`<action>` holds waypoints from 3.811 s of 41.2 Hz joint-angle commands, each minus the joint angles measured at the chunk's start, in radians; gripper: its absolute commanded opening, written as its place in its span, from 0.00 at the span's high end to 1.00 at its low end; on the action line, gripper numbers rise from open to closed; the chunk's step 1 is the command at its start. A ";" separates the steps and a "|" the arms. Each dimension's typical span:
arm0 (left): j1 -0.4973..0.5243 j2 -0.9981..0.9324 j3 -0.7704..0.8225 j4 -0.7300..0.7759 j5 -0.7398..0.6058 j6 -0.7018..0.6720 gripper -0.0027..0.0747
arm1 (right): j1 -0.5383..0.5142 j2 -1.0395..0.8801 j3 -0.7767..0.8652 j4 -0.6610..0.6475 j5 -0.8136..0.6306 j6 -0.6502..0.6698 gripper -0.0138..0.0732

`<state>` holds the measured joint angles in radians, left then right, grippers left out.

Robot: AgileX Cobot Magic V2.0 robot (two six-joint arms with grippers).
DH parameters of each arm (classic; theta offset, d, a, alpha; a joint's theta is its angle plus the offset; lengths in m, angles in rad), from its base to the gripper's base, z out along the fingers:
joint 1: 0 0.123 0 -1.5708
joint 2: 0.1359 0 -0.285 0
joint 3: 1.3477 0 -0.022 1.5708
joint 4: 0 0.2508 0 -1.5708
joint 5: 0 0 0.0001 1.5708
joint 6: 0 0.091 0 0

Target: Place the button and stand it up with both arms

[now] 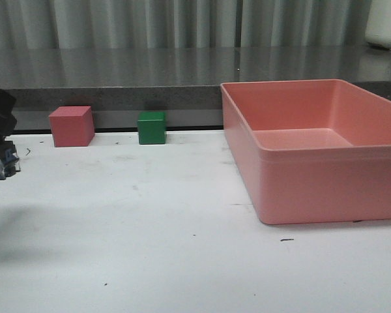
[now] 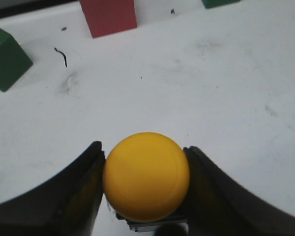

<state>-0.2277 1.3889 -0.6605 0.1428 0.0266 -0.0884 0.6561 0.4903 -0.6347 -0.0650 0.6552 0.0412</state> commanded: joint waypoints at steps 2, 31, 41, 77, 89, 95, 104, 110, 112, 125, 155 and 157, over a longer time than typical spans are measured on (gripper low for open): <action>0.003 -0.038 0.041 0.005 -0.299 -0.001 0.59 | -0.006 0.001 -0.027 -0.001 -0.072 -0.011 0.18; 0.005 0.260 0.143 0.087 -0.924 -0.001 0.59 | -0.006 0.001 -0.027 -0.001 -0.072 -0.011 0.18; 0.005 0.310 0.143 0.088 -0.895 -0.001 0.59 | -0.006 0.001 -0.027 -0.001 -0.072 -0.011 0.18; 0.005 0.310 0.143 0.084 -0.784 -0.003 0.41 | -0.006 0.001 -0.027 -0.001 -0.072 -0.011 0.18; -0.009 0.269 0.143 0.087 -0.758 -0.032 0.28 | -0.006 0.001 -0.027 -0.001 -0.072 -0.011 0.18; -0.056 0.135 0.129 0.087 -0.597 -0.032 0.28 | -0.006 0.001 -0.027 -0.001 -0.072 -0.011 0.18; -0.126 -0.086 -0.004 0.038 -0.027 -0.090 0.28 | -0.006 0.001 -0.027 -0.001 -0.072 -0.011 0.18; -0.132 -0.187 -0.136 -0.013 0.349 -0.088 0.28 | -0.006 0.001 -0.027 -0.001 -0.072 -0.011 0.18; -0.132 -0.212 -0.171 -0.028 0.462 -0.068 0.28 | -0.006 0.001 -0.027 -0.001 -0.072 -0.011 0.18; -0.051 -0.469 -0.181 -0.445 0.653 0.394 0.28 | -0.006 0.001 -0.027 -0.001 -0.072 -0.011 0.18; -0.009 -0.747 -0.062 -0.551 0.524 0.409 0.28 | -0.006 0.001 -0.027 -0.001 -0.071 -0.011 0.18; -0.009 -0.747 -0.062 -0.551 0.524 0.409 0.29 | -0.006 0.001 -0.027 -0.001 -0.068 -0.011 0.18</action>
<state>-0.2417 0.6434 -0.6969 -0.3807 0.6204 0.3172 0.6561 0.4903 -0.6347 -0.0650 0.6552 0.0396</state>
